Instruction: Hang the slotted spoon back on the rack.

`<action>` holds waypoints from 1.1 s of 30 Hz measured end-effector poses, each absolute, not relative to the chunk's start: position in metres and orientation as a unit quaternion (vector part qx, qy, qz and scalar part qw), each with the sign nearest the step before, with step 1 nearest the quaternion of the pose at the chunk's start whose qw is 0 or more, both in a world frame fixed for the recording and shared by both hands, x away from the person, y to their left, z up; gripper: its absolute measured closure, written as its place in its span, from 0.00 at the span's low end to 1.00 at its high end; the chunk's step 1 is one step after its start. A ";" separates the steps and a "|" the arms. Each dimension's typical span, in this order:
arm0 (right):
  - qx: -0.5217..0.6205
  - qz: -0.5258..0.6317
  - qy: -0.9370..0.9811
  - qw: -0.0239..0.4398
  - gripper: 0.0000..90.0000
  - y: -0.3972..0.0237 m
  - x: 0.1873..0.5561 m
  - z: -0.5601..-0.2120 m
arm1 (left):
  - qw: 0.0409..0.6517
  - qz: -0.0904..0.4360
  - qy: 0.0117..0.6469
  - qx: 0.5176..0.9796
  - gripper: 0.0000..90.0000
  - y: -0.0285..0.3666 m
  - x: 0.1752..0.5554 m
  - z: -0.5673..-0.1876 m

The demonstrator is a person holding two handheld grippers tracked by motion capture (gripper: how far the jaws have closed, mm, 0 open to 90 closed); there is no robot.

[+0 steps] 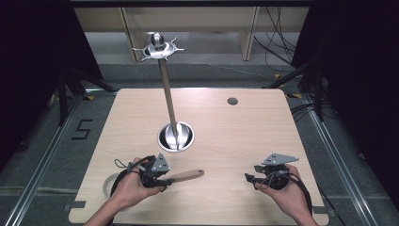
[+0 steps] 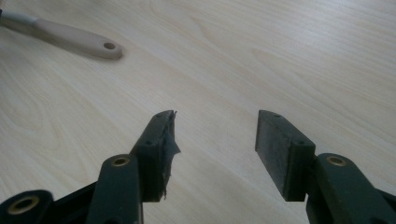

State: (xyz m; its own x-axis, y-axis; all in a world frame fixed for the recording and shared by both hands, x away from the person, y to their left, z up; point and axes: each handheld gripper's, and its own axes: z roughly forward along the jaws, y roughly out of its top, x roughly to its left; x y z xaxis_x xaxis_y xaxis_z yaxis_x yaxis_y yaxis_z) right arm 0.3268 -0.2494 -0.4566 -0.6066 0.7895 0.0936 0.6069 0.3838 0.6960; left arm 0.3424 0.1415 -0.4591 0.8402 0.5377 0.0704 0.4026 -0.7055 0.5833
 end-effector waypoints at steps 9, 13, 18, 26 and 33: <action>0.425 0.354 0.825 0.119 0.54 -0.251 0.327 -0.458 | 0.282 0.125 0.283 0.908 0.51 0.133 0.356 -0.444; 0.424 0.351 0.826 0.124 0.54 -0.250 0.326 -0.458 | 0.260 0.126 0.277 0.916 0.54 0.130 0.360 -0.441; 0.428 0.355 0.822 0.126 0.54 -0.246 0.324 -0.456 | 0.228 0.104 0.241 0.938 0.55 0.123 0.369 -0.437; 0.419 0.354 0.826 0.131 0.54 -0.251 0.328 -0.459 | 0.130 0.069 0.153 0.977 0.63 0.094 0.380 -0.449; 0.418 0.348 0.829 0.126 0.54 -0.248 0.326 -0.459 | 0.082 0.047 0.140 0.986 0.65 0.095 0.383 -0.456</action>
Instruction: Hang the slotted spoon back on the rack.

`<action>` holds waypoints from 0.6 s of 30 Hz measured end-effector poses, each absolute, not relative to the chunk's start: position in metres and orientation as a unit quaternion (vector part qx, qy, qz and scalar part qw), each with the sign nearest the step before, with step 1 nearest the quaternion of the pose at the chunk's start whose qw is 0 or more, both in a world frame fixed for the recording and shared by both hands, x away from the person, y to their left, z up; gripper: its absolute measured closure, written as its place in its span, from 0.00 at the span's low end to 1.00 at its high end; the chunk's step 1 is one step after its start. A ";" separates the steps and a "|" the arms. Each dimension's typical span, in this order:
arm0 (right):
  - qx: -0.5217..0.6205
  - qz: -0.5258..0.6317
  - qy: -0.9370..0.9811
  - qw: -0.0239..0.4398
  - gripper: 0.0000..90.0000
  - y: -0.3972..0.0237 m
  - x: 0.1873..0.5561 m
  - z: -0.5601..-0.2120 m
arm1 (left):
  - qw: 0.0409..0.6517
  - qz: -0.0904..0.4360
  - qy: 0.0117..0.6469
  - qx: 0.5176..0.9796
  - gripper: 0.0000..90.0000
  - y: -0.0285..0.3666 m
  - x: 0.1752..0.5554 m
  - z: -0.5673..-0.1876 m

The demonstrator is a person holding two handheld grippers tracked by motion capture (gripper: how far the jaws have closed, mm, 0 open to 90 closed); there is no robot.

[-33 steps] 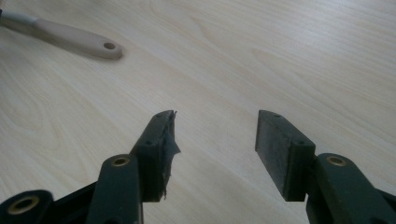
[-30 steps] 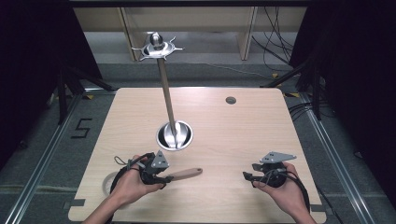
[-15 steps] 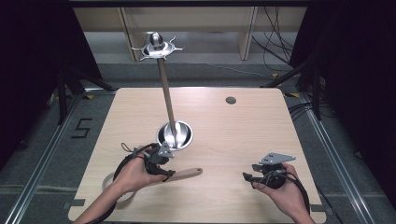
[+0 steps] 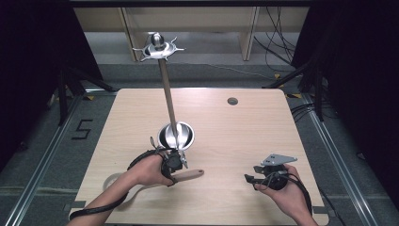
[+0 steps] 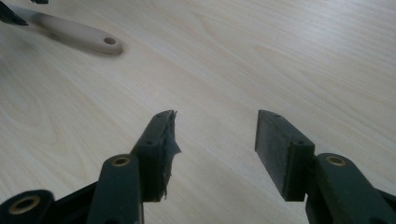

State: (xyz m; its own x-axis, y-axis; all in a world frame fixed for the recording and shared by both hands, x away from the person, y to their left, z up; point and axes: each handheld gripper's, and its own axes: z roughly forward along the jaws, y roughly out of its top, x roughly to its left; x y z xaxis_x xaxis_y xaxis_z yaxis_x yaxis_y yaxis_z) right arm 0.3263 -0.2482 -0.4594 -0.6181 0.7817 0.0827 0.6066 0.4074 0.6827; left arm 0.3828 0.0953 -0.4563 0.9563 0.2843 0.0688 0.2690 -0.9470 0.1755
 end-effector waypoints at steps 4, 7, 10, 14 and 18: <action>0.418 0.347 0.830 0.126 0.54 -0.248 0.326 -0.459 | 0.067 0.040 0.141 0.987 0.67 0.098 0.387 -0.461; 0.419 0.347 0.830 0.125 0.54 -0.248 0.326 -0.459 | 0.062 0.037 0.140 0.987 0.69 0.099 0.388 -0.462; 0.419 0.348 0.830 0.124 0.54 -0.248 0.326 -0.459 | 0.052 0.033 0.139 0.988 0.71 0.099 0.390 -0.464; 0.419 0.347 0.829 0.125 0.54 -0.248 0.326 -0.459 | 0.045 0.025 0.144 0.988 0.73 0.098 0.390 -0.466; 0.419 0.347 0.830 0.125 0.54 -0.248 0.326 -0.459 | 0.038 0.027 0.138 0.989 0.75 0.097 0.391 -0.468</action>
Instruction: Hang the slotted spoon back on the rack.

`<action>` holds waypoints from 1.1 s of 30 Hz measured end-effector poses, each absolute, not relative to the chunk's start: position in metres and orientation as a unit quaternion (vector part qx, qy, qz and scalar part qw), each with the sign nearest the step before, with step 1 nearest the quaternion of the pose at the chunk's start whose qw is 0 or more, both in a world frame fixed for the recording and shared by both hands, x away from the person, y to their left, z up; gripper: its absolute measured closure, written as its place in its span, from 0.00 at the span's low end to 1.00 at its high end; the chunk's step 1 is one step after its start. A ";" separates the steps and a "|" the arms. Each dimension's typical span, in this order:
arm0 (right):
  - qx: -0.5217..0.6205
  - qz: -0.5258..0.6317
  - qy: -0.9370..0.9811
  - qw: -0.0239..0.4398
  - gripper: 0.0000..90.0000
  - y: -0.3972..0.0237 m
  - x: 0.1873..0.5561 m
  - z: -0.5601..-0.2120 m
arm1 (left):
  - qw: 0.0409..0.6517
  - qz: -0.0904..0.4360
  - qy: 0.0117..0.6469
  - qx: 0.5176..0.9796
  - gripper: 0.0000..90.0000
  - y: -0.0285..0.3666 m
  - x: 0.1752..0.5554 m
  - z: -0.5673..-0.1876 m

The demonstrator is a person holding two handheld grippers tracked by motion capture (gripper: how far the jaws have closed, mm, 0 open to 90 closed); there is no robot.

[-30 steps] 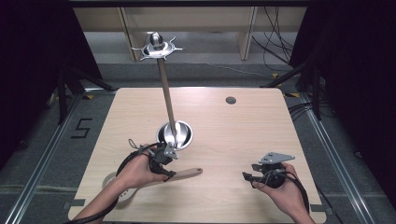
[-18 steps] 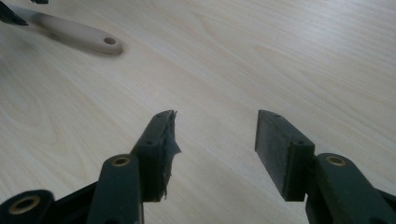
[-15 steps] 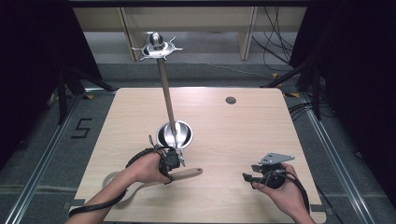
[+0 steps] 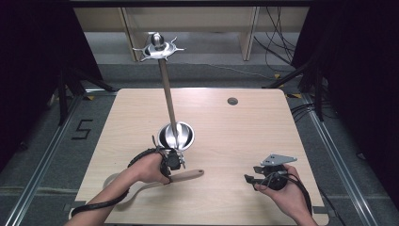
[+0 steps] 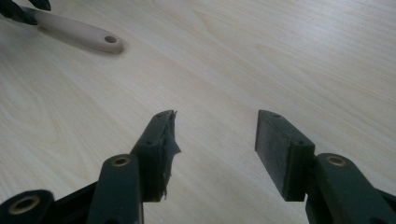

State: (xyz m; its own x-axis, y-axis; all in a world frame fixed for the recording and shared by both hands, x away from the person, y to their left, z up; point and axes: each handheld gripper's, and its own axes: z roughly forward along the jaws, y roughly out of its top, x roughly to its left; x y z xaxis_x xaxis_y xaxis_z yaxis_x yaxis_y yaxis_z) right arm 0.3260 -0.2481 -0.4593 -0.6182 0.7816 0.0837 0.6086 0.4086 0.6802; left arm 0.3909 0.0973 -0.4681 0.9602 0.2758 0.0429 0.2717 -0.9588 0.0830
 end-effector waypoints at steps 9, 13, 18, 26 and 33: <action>0.418 0.345 0.831 0.123 0.53 -0.248 0.326 -0.460 | 0.030 0.021 0.128 0.991 0.80 0.094 0.390 -0.474; 0.425 0.346 0.828 0.118 0.53 -0.248 0.326 -0.459 | 0.024 0.023 0.125 0.992 0.82 0.093 0.390 -0.475; 0.419 0.345 0.831 0.122 0.53 -0.248 0.326 -0.460 | 0.028 0.027 0.119 0.992 0.83 0.093 0.386 -0.475; 0.419 0.345 0.831 0.123 0.53 -0.249 0.326 -0.460 | 0.071 0.056 0.127 0.988 0.83 0.107 0.382 -0.456; 0.419 0.345 0.831 0.125 0.53 -0.249 0.326 -0.459 | 0.171 0.079 0.172 0.967 0.83 0.137 0.375 -0.426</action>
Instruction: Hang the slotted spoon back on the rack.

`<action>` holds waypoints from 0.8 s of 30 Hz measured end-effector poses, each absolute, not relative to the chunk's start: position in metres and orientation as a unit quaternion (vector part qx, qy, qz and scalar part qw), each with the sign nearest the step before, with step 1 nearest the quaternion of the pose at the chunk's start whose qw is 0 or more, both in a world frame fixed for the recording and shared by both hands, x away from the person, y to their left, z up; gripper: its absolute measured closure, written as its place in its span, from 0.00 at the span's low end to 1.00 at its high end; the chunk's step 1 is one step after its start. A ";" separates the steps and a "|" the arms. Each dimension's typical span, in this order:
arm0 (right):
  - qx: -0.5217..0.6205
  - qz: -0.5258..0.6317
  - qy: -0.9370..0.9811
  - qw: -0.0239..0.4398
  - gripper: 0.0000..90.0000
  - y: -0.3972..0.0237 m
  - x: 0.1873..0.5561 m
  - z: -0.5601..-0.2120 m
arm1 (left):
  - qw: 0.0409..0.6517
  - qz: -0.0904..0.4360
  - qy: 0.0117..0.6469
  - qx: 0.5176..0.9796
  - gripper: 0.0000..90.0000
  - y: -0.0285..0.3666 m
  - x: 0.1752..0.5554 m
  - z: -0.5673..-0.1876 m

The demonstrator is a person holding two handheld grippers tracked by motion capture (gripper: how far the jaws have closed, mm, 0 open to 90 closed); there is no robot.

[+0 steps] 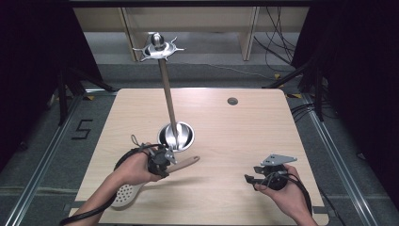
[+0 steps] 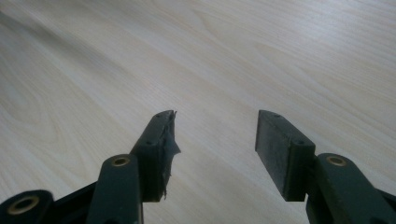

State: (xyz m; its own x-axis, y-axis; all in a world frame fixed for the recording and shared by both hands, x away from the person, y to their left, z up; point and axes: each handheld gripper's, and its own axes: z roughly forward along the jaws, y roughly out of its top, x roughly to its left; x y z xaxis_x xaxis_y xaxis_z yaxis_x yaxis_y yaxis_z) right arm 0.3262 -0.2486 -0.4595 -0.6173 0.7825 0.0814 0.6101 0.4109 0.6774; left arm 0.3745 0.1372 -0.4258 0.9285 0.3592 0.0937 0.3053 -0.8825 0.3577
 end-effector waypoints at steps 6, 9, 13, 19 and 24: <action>0.421 0.344 0.830 0.125 0.53 -0.249 0.326 -0.459 | 0.236 0.107 0.205 0.944 0.83 0.164 0.364 -0.408; 0.423 0.343 0.829 0.124 0.53 -0.248 0.326 -0.459 | 0.259 0.129 0.214 0.933 0.83 0.175 0.357 -0.401; 0.424 0.344 0.828 0.123 0.53 -0.248 0.326 -0.459 | 0.273 0.141 0.216 0.927 0.83 0.188 0.350 -0.396; 0.424 0.344 0.828 0.125 0.53 -0.248 0.325 -0.459 | 0.296 0.149 0.227 0.916 0.83 0.198 0.346 -0.392; 0.425 0.344 0.828 0.124 0.53 -0.248 0.325 -0.459 | 0.324 0.170 0.233 0.901 0.84 0.209 0.339 -0.389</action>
State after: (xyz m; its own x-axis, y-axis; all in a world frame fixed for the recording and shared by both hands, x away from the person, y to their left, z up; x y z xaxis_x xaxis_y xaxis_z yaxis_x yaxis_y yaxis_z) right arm 0.3254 -0.2477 -0.4589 -0.6083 0.7889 0.0871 0.6179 0.4018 0.6759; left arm 0.3389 0.2095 -0.3894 0.8342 0.5292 0.1551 0.3097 -0.6823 0.6622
